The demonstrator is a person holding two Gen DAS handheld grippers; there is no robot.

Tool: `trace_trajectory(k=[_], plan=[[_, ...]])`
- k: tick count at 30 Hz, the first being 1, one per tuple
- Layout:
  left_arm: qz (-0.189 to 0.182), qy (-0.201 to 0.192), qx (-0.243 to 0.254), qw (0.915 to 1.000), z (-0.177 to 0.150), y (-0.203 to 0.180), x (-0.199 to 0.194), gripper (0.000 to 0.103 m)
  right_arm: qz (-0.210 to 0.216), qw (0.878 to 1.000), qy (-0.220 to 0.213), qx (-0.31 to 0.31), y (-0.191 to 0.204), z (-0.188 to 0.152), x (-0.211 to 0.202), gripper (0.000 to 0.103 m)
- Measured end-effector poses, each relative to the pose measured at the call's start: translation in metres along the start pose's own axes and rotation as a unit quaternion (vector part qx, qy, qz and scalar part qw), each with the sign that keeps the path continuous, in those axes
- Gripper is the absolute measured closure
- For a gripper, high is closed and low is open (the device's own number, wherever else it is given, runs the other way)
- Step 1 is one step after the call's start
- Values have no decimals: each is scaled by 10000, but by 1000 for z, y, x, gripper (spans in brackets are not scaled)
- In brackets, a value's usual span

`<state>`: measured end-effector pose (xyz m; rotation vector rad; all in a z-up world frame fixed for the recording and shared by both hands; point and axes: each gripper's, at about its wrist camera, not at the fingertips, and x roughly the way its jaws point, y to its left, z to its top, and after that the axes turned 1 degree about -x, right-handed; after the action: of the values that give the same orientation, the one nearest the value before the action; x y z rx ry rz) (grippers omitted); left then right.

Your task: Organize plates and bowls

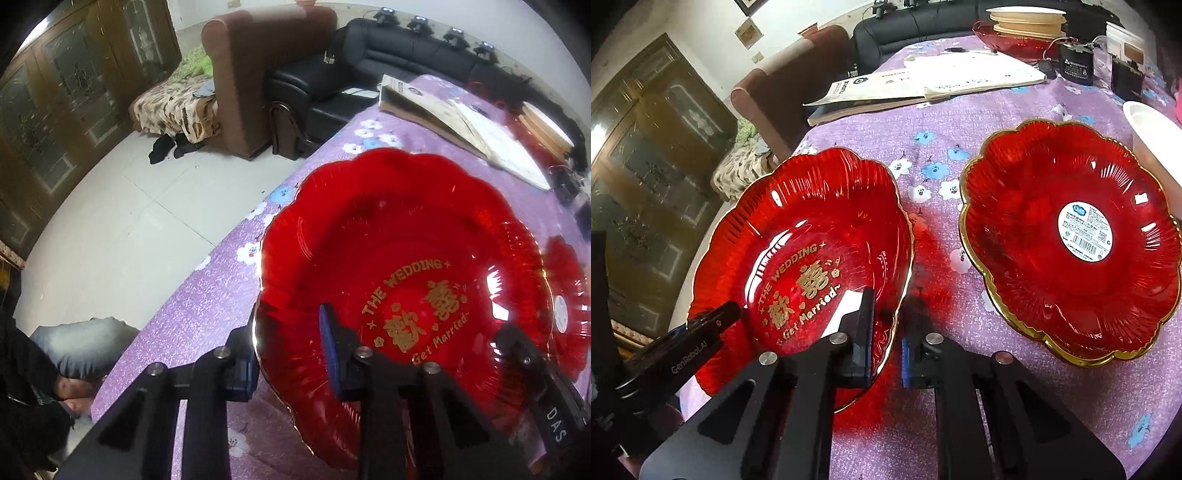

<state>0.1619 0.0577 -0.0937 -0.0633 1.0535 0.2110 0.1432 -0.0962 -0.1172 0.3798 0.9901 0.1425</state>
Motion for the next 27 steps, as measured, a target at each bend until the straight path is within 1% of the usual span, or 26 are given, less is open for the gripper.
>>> trace_trajectory(k=[3,8,11,14,17,21,23,27], plan=[[-110,-10,-22,9999,0,4,-1,77,-12,10000,-32,-35,0,-2,-1,92],[-378,-7,-195,9991,-2,15,-5,83,56,10000,-68,9,-3,-3,-1,92],[-337,-19,-114,9994,-6,14,-9,84,76,10000,-29,28,-4,-4,-2,92],[-378,19,-115,9992,-12,19,-14,84,70,10000,14,11,-3,-8,-7,92],[-349,-10,-16,9994,-29,25,-26,84,98,9999,83,-69,0,-17,-13,92],[-338,-7,95,9994,-51,34,-41,84,181,9996,110,-178,3,-40,-27,92],[-356,17,123,9993,-63,41,-48,84,250,9994,132,-202,4,-52,-35,92],[-347,-56,125,9993,-80,51,-65,85,363,9988,145,-297,9,-68,-48,93]])
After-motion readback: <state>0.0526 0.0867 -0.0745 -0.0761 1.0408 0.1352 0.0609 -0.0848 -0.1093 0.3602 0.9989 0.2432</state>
